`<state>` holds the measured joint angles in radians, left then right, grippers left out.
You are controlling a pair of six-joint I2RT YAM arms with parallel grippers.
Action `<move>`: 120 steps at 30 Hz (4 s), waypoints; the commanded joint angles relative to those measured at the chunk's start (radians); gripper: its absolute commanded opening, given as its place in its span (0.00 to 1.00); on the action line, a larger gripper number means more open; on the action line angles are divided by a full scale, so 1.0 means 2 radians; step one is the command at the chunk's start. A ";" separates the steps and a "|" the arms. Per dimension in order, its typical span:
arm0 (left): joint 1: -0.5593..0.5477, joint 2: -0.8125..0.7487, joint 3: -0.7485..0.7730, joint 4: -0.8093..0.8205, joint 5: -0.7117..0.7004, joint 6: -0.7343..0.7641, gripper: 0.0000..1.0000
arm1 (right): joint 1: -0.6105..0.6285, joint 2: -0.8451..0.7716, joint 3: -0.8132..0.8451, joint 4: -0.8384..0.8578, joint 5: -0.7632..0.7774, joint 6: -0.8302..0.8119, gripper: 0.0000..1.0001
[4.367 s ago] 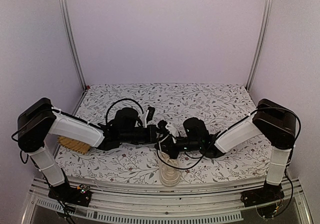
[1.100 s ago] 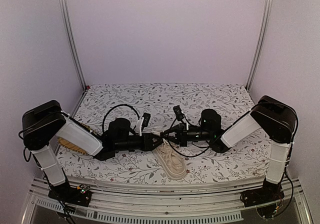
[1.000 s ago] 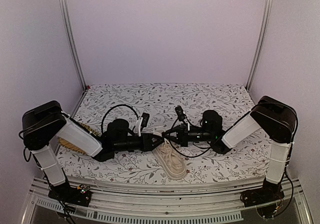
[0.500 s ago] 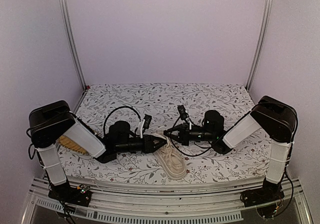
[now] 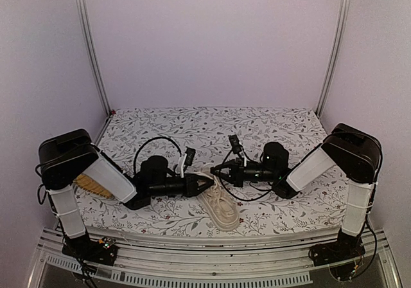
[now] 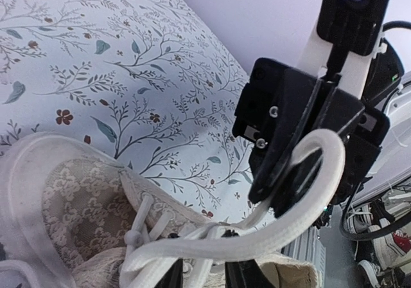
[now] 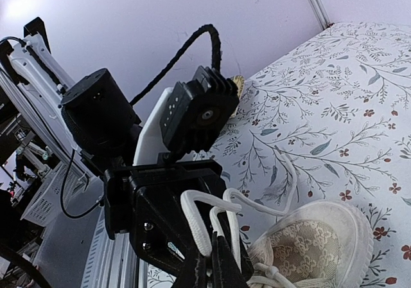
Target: Tie the shoes
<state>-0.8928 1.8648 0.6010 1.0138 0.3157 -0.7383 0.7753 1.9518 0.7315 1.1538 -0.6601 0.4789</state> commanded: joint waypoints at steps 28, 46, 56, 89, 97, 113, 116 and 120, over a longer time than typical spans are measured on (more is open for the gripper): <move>-0.030 -0.124 -0.074 -0.009 -0.095 -0.095 0.49 | 0.002 -0.047 0.001 -0.009 0.040 0.023 0.02; -0.003 -0.069 -0.025 -0.001 -0.048 -0.132 0.28 | 0.014 -0.050 -0.010 0.015 0.046 0.035 0.02; -0.001 -0.088 -0.025 -0.027 -0.055 -0.120 0.00 | 0.024 -0.022 -0.008 0.059 0.053 0.043 0.02; -0.004 -0.071 0.034 -0.134 -0.062 -0.175 0.25 | 0.023 -0.061 -0.034 0.023 0.077 -0.001 0.02; -0.004 -0.110 0.014 -0.135 -0.073 -0.159 0.00 | 0.025 -0.043 -0.015 0.022 0.066 0.002 0.02; -0.003 -0.144 0.045 -0.210 -0.046 -0.088 0.00 | 0.037 0.010 -0.009 -0.008 0.041 -0.011 0.02; -0.003 -0.145 0.049 -0.222 -0.049 -0.085 0.00 | 0.040 0.007 -0.014 -0.017 0.040 -0.023 0.02; -0.002 -0.146 0.055 -0.229 -0.050 -0.081 0.00 | 0.041 0.006 -0.020 -0.026 0.034 -0.032 0.02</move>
<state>-0.8982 1.6100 0.6731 0.5552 0.2092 -0.9306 0.8429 1.9488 0.7113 1.1503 -0.5644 0.4503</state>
